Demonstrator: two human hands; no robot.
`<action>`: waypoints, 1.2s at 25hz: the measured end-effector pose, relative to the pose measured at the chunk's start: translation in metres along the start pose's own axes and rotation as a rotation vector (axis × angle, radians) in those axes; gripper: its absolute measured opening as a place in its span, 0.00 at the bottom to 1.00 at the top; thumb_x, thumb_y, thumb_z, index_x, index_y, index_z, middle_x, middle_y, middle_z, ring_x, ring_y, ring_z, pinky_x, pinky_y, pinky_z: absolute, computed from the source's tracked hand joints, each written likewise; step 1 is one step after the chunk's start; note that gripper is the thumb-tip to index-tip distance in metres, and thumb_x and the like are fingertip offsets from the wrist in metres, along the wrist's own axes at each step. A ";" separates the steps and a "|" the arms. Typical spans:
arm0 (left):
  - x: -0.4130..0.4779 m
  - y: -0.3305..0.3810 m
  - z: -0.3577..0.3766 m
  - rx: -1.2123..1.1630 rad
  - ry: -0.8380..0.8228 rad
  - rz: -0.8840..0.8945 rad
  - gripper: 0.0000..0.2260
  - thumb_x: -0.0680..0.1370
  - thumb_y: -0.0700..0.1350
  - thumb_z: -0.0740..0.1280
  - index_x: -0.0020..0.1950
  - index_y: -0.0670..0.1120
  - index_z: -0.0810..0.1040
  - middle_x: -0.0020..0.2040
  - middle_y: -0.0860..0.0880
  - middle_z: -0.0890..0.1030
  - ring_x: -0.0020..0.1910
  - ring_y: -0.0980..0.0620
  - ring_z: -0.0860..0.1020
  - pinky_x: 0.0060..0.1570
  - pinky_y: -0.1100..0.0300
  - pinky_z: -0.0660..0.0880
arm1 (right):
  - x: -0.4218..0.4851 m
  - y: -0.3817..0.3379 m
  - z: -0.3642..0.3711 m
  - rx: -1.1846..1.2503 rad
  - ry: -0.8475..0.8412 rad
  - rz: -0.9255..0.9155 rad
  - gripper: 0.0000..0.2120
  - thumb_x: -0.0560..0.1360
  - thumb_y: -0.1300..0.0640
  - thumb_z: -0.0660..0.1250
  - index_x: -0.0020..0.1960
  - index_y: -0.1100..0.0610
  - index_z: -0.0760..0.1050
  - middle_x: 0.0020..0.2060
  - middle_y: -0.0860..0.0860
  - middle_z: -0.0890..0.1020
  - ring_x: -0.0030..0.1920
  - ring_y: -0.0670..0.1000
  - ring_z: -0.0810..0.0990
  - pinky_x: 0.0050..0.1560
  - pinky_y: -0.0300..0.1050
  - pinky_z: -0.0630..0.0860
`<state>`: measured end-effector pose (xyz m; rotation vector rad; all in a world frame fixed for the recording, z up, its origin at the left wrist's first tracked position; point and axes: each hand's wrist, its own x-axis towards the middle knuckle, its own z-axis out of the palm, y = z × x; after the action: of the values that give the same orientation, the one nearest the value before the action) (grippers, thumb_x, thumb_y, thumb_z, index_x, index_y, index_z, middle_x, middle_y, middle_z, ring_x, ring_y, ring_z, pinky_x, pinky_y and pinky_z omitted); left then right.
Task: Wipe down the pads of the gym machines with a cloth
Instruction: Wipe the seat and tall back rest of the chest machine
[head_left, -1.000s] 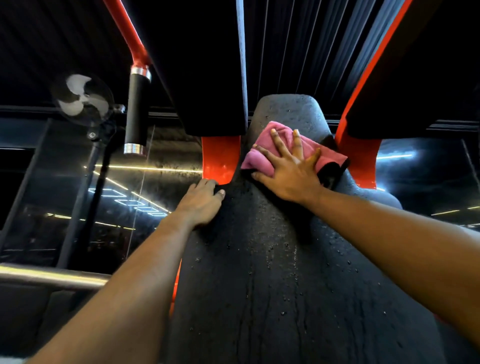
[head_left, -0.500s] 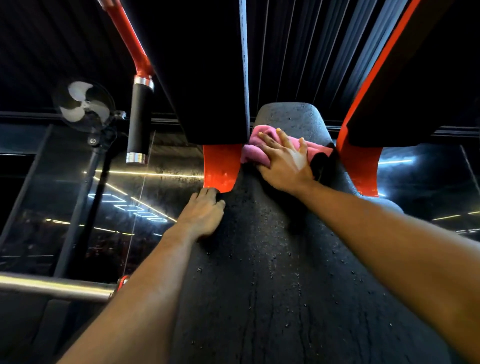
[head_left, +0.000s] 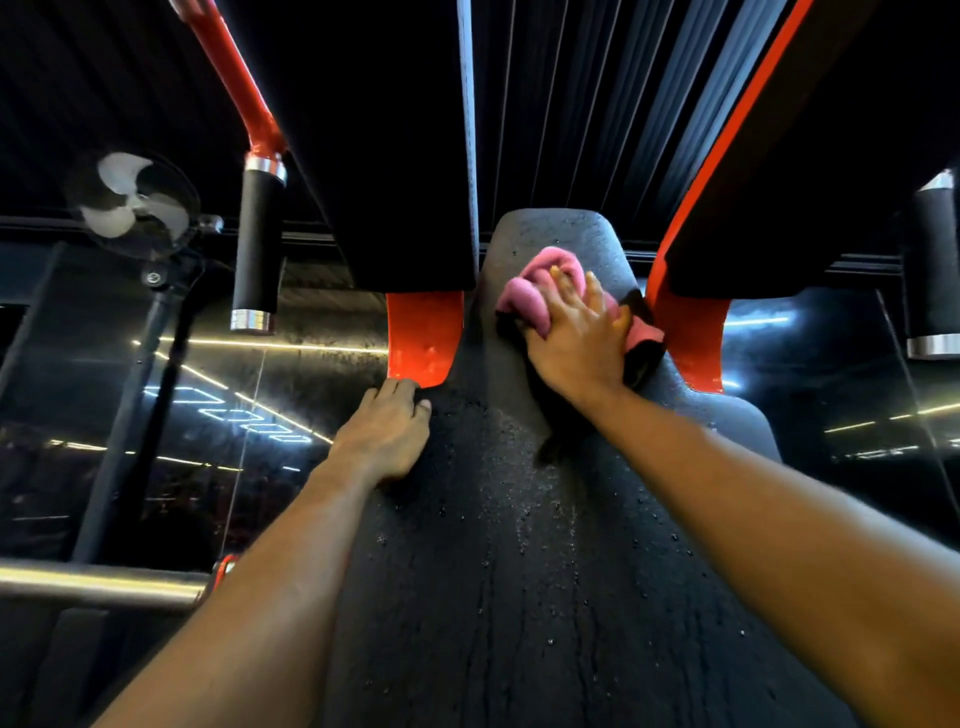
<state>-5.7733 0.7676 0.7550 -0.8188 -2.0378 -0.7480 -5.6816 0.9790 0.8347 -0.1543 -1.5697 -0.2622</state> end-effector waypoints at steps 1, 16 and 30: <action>-0.001 0.002 0.000 0.005 0.005 -0.008 0.17 0.85 0.51 0.52 0.69 0.44 0.67 0.71 0.44 0.68 0.67 0.43 0.66 0.68 0.46 0.65 | -0.013 -0.003 -0.001 -0.022 -0.012 -0.053 0.30 0.76 0.35 0.56 0.77 0.37 0.61 0.78 0.43 0.64 0.78 0.57 0.60 0.68 0.71 0.63; -0.006 0.022 0.013 0.029 0.112 -0.143 0.21 0.85 0.56 0.49 0.64 0.42 0.70 0.67 0.40 0.71 0.66 0.37 0.69 0.66 0.43 0.65 | -0.068 0.073 -0.032 0.010 -0.121 -0.050 0.32 0.78 0.30 0.54 0.79 0.35 0.50 0.80 0.42 0.55 0.79 0.56 0.55 0.71 0.73 0.61; -0.004 0.009 0.037 0.108 0.523 0.015 0.14 0.84 0.53 0.54 0.54 0.45 0.73 0.53 0.43 0.79 0.54 0.43 0.75 0.52 0.49 0.68 | 0.071 0.060 0.012 -0.048 0.075 -0.006 0.22 0.75 0.35 0.56 0.66 0.41 0.71 0.66 0.41 0.74 0.65 0.56 0.73 0.62 0.59 0.74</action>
<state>-5.7813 0.7990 0.7350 -0.5083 -1.5839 -0.7442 -5.6786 1.0356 0.9098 -0.1748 -1.4905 -0.3073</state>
